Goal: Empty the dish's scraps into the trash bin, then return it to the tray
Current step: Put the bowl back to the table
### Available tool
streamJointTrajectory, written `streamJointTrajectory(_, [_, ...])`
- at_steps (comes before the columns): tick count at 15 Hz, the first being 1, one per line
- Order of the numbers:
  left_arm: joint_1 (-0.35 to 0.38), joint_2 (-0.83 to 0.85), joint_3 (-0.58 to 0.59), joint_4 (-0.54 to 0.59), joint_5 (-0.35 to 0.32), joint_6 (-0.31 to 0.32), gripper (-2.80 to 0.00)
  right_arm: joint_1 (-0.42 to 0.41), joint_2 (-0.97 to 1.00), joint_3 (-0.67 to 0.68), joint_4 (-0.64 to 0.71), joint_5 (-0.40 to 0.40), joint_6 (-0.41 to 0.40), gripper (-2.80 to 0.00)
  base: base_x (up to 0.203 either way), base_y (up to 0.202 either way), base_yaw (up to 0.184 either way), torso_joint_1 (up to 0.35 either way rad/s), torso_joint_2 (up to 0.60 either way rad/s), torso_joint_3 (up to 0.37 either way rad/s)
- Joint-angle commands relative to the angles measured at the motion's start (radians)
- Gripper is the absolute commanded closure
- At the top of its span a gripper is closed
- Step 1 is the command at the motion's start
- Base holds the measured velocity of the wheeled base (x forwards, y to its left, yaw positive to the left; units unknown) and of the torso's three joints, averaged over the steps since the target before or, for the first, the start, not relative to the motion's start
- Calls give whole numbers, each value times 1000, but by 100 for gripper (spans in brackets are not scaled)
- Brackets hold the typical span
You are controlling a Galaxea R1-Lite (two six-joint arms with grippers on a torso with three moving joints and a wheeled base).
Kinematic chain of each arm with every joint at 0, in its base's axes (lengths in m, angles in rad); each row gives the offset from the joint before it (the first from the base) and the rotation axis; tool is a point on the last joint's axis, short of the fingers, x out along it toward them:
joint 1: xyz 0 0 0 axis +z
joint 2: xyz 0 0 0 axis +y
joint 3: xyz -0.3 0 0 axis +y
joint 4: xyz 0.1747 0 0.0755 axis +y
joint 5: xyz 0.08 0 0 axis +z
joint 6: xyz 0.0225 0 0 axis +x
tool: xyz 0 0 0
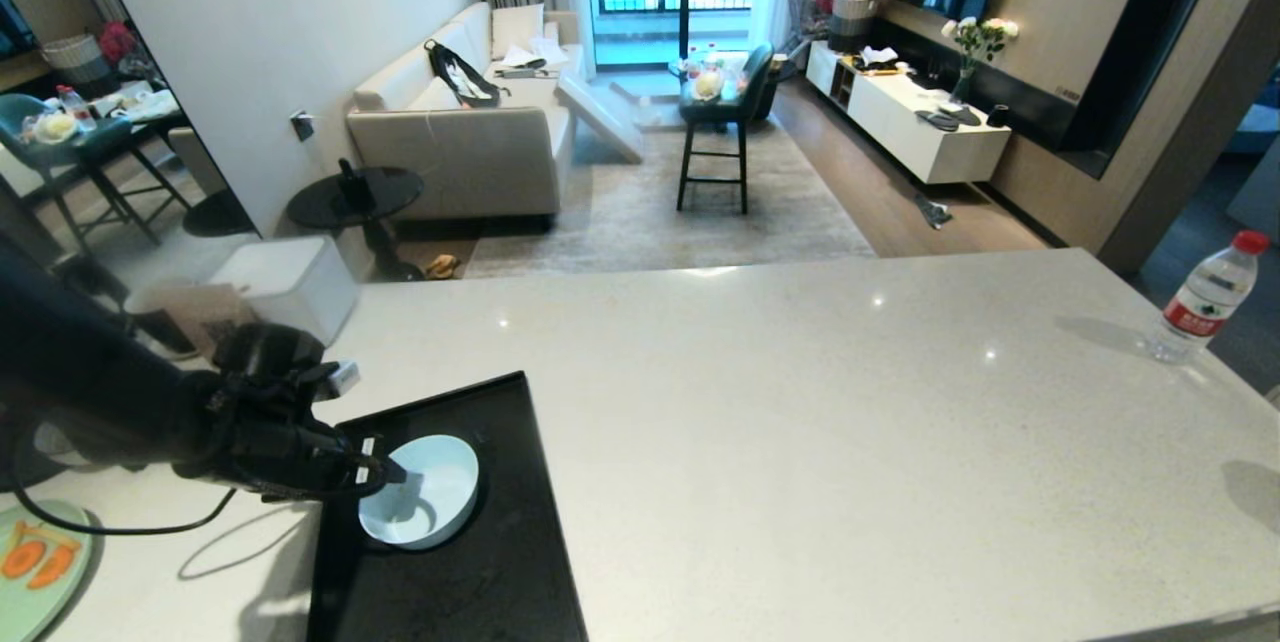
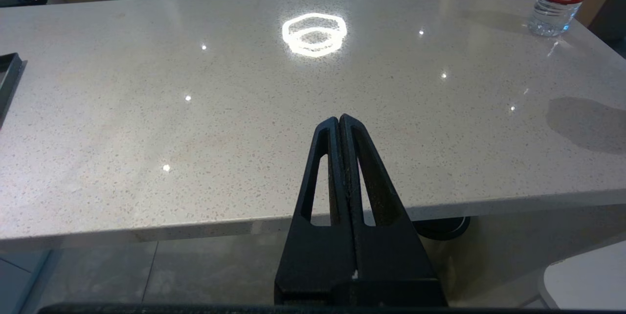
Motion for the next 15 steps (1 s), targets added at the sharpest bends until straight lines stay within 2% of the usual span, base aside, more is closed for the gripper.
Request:
streamJointTrajectory(1, [5,-76,3,-7,-2,-2,-280,0,0,1,-1,0,0,0,0,0,0,0,0,0])
streamJointTrajectory(6, [33,-284,9,-20,-3,-2,-280,0,0,0,0,0,0,0,0,0,0,0,0,0])
streamJointTrajectory(11, [129,-583,96,-21,-2,0,-280,0,0,1,0,0,0,0,0,0,0,0,0,0])
streamJointTrajectory(12, [157,-652,128,-21,-4,0,0,0,0,-1,0,0,0,0,0,0,0,0,0,0])
streamJointTrajectory(15, [228,-849,245,-21,-9,0,0,0,0,-1,0,-1,0,0,0,0,0,0,0,0])
